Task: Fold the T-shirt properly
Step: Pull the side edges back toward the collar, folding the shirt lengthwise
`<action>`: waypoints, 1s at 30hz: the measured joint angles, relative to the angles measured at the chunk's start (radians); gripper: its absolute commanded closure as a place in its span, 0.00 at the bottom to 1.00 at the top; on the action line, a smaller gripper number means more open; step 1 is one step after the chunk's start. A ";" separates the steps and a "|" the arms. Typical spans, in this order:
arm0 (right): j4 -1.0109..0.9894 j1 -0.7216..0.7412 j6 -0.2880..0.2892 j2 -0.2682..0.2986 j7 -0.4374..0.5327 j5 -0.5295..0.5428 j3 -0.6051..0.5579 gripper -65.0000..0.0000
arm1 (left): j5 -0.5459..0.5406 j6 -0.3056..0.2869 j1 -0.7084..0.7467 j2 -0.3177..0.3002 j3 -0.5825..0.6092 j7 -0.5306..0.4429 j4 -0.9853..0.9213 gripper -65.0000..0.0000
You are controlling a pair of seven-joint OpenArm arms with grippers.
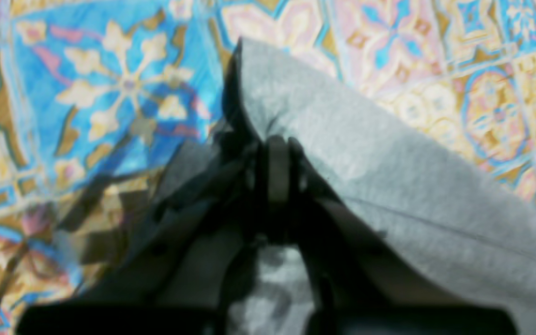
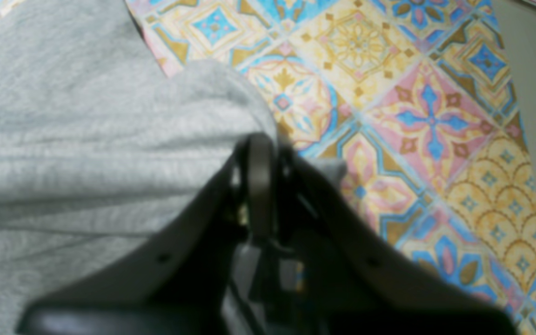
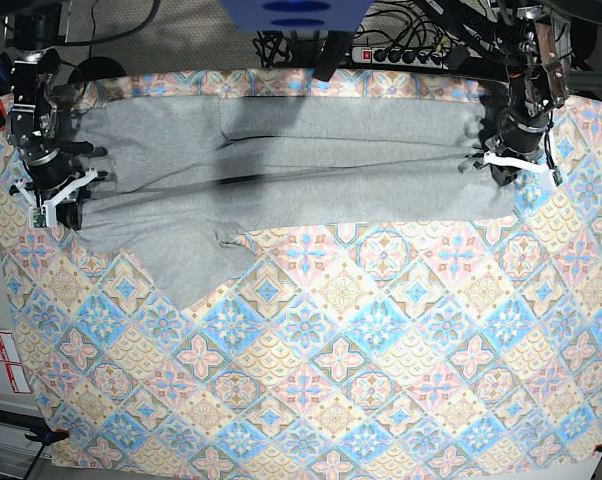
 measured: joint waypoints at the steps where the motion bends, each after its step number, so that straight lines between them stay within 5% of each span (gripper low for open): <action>1: 0.006 -0.001 0.000 0.000 0.000 -0.001 0.000 0.99 | 0.000 0.000 0.009 -0.010 0.015 -0.001 -0.001 1.00; 17: 0.013 0.000 0.000 -0.003 0.001 0.000 -0.002 0.99 | -0.008 0.000 0.097 -0.016 0.002 -0.010 0.192 1.00; 30: 0.013 -0.013 -0.003 -0.003 0.000 -0.003 -0.002 0.99 | -0.003 -0.004 0.127 -0.008 0.002 -0.007 0.068 1.00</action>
